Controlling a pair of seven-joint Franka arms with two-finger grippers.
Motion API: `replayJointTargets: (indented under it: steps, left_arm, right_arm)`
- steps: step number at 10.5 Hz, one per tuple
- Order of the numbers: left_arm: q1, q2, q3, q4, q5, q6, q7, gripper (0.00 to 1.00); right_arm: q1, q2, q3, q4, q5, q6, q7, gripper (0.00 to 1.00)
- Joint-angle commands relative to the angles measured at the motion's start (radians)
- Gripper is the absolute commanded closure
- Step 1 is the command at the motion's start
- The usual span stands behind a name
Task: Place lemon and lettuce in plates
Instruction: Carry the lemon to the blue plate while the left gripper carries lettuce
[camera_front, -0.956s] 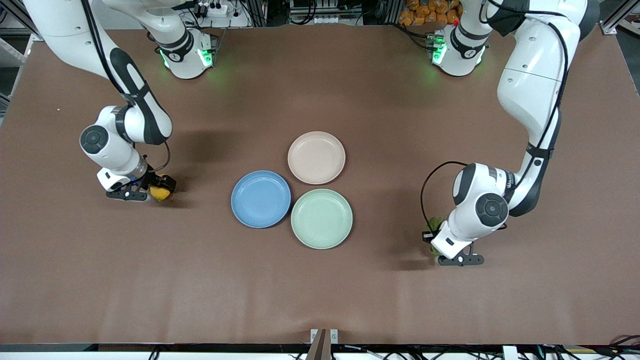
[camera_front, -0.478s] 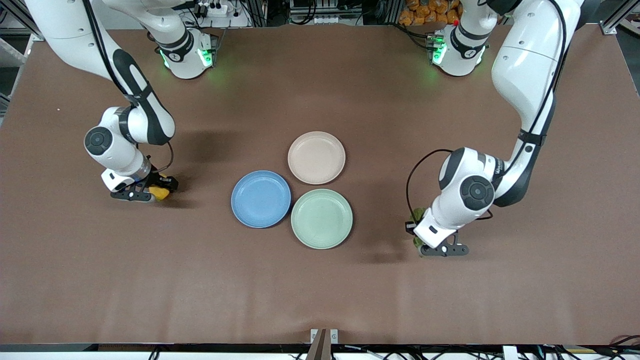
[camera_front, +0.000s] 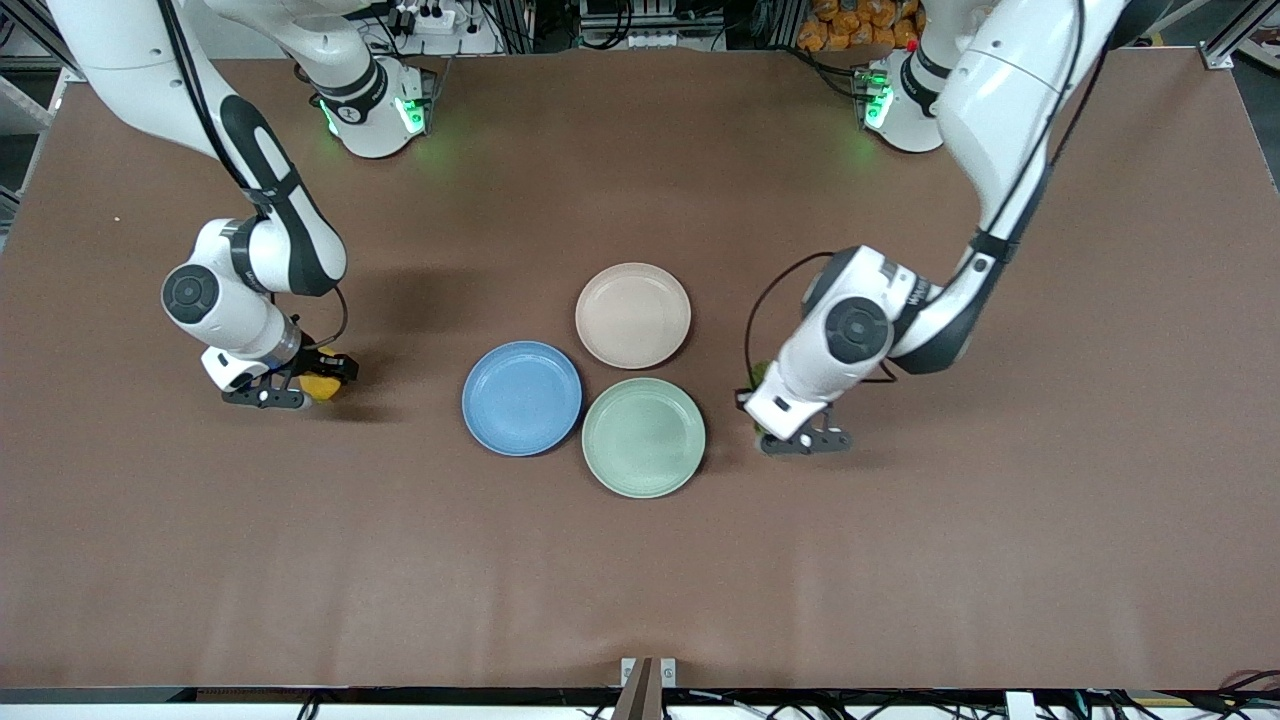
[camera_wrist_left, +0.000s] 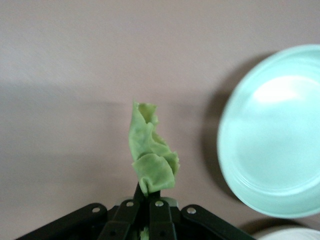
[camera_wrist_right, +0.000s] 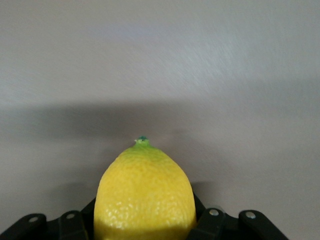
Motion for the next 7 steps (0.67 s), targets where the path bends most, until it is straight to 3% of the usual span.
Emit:
replayJointTargets:
  steps: [1, 7]
  left_arm:
    - [-0.115, -0.033, 0.008, -0.023, 0.022, -0.014, -0.164, 1.0]
    - [-0.342, -0.005, 0.014, -0.019, 0.03, -0.014, -0.414, 1.0]
  right_arm:
    - [-0.01, -0.037, 0.081, 0.085, 0.01, -0.118, 0.074, 1.0]
    - [0.015, -0.001, 0.283, 0.208, 0.011, -0.114, 0.255, 1.0]
